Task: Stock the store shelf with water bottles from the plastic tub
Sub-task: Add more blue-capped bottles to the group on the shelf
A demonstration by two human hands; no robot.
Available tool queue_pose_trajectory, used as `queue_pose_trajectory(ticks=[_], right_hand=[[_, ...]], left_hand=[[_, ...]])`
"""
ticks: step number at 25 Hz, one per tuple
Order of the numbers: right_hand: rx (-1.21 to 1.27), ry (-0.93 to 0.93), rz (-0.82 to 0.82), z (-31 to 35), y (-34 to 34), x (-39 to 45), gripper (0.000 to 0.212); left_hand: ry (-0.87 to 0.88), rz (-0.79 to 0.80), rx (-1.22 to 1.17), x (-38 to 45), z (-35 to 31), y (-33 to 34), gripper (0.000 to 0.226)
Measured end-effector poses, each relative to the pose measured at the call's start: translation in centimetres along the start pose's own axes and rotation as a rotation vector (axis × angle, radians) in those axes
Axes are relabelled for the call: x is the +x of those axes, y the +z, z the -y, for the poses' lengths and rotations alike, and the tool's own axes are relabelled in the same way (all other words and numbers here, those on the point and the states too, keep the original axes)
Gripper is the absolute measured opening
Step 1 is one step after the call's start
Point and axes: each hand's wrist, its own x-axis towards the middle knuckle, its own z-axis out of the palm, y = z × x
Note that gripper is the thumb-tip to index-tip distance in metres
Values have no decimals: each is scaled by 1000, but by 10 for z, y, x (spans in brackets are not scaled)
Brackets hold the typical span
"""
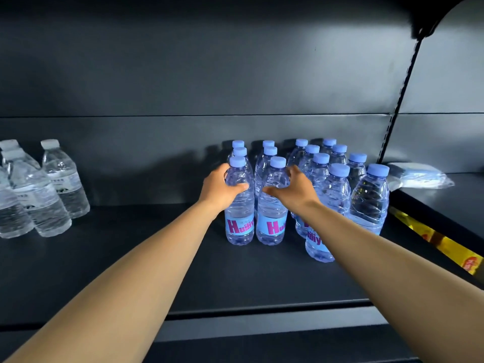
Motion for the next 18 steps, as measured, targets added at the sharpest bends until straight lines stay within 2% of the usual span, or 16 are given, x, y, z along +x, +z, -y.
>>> queue_pose_trajectory(ticks=[10,18], right_hand=[[-16,40,-31,3,4,2,83],[-5,16,-65,0,12,0,76]], left_hand=[[-4,-64,141,3,-4,10,44],[-14,-87,193,-2,-8,11,47]])
